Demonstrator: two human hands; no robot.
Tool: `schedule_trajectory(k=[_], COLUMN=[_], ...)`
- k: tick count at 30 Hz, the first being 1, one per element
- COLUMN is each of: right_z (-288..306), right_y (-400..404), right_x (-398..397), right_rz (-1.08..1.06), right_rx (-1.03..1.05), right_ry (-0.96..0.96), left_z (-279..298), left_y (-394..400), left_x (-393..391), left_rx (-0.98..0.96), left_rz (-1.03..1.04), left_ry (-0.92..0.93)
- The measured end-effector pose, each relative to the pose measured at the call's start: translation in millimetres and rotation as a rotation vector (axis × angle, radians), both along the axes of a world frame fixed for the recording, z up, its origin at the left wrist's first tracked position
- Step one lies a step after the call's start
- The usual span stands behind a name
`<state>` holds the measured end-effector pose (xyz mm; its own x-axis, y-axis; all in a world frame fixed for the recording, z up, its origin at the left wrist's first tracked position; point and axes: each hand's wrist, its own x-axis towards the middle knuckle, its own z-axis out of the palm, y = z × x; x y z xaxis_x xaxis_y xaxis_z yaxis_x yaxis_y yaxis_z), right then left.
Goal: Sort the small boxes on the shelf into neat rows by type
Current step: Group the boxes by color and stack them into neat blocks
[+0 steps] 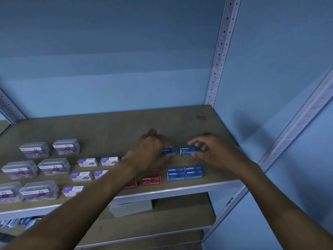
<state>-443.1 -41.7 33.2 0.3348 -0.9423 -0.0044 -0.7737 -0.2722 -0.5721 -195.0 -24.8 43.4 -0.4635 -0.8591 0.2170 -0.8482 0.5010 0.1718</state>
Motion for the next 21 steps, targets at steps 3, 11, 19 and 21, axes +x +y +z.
schedule_trajectory(k=[3, 11, 19, 21], right_z=[-5, -12, 2, 3], right_y=[-13, -24, -6, 0], right_x=[9, 26, 10, 8], right_rz=[0.023, 0.033, 0.103, 0.12], right_rx=[-0.078, -0.081, 0.065, 0.084], right_ry=[0.091, 0.17, 0.141, 0.162], left_z=[1, -7, -1, -2], left_y=[-16, -31, -19, -12], left_x=[4, -5, -7, -8], left_rx=[-0.001, 0.052, 0.242, 0.295], left_rz=[0.048, 0.065, -0.001, -0.019], left_ry=[-0.081, -0.129, 0.007, 0.038])
